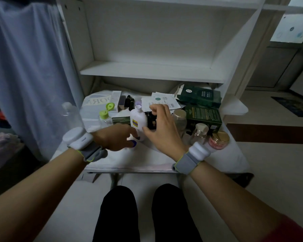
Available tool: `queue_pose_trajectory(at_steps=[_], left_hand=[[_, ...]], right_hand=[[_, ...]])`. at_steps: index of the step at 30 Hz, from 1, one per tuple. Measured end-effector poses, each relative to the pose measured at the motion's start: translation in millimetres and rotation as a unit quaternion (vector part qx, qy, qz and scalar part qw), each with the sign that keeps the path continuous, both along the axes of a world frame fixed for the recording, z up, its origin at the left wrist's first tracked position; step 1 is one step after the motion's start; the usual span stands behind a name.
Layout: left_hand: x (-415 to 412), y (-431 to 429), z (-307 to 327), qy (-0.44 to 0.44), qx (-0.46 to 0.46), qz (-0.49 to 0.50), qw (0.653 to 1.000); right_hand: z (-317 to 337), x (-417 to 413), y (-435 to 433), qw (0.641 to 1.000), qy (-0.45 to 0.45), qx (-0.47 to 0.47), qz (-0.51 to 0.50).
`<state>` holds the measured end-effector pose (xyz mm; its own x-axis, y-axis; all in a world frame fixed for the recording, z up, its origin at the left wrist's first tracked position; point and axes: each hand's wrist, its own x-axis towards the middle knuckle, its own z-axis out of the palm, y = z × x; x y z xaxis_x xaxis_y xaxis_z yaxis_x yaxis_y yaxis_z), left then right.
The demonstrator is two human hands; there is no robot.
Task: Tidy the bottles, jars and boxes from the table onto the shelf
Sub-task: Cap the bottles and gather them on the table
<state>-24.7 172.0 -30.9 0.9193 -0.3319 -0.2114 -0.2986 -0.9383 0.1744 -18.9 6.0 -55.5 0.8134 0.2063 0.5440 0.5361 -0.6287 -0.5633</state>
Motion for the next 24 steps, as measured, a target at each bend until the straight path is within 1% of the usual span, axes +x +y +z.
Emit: queue_pose_trajectory(at_steps=[5, 11, 18, 21, 24], left_hand=[[6.3, 0.1, -20.7, 0.011, -0.007, -0.001, 1.0], [13.2, -3.0, -31.9, -0.001, 0.014, -0.022, 1.0], [16.7, -3.6, -35.5, -0.023, 0.01, -0.022, 0.999], [15.8, -2.3, -31.8, -0.014, 0.004, -0.018, 1.0], [13.4, 2.9, -15.7, 0.017, -0.002, -0.014, 1.0]], right_hand=[[-15.9, 7.8, 8.9, 0.998, 0.061, -0.003, -0.018], [-27.6, 17.2, 13.2, 0.994, 0.104, 0.014, -0.022], [-32.1, 23.6, 18.8, 0.99, 0.135, 0.033, -0.019], [-33.0, 25.0, 19.6, 0.989, 0.142, 0.036, -0.021], [-31.5, 27.5, 21.4, 0.987, 0.154, 0.043, -0.02]])
